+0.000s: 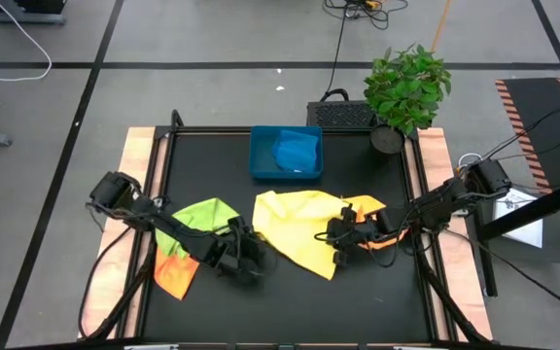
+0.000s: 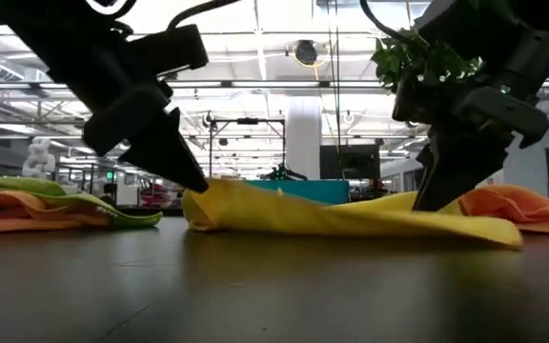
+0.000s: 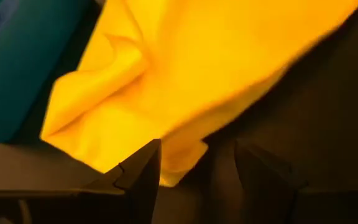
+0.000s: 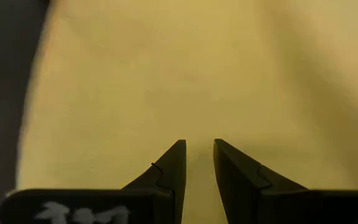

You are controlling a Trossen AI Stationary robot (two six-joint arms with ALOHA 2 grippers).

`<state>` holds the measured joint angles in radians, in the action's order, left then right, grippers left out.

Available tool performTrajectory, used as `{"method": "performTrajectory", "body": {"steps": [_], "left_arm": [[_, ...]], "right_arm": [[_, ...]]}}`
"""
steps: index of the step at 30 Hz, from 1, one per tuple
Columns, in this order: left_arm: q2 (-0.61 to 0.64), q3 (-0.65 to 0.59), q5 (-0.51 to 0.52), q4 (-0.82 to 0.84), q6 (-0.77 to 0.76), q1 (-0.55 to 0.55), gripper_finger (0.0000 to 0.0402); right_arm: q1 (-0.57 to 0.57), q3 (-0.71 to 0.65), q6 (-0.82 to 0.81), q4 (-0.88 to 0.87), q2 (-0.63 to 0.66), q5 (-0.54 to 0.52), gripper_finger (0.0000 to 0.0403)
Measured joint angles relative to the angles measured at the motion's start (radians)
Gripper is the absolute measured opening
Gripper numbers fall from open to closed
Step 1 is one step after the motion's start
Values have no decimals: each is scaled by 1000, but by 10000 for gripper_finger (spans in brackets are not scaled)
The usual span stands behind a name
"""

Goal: Fold microfiber towels
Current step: Fold the yellow microfiber cloth

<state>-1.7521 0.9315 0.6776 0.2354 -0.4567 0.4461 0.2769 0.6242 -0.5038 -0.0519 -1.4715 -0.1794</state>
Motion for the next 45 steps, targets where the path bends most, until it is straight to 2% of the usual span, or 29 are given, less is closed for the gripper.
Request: {"method": "performTrajectory", "body": {"steps": [10,16,22,24,29,33,45], "left_arm": [[1,2,9,25,35,-54,207],[58,2,-18,143,17,6,207],[101,2,-47,252,-62,73,207],[86,2,-60,228,-85,70,207],[3,0,-174,221,-171,1,207],[-38,3,-190,190,-182,-51,207],[-39,1,-236,-54,29,-105,207]], "right_arm": [[-4,-2,-45,-74,1,0,75],[-7,4,-155,-250,5,-18,75],[-11,2,-157,-243,6,-18,75],[-18,0,-148,-231,6,-7,75],[-26,0,-140,-217,5,1,75],[-26,-1,-134,-212,4,1,75],[-27,-1,-105,-199,4,-1,75]]}}
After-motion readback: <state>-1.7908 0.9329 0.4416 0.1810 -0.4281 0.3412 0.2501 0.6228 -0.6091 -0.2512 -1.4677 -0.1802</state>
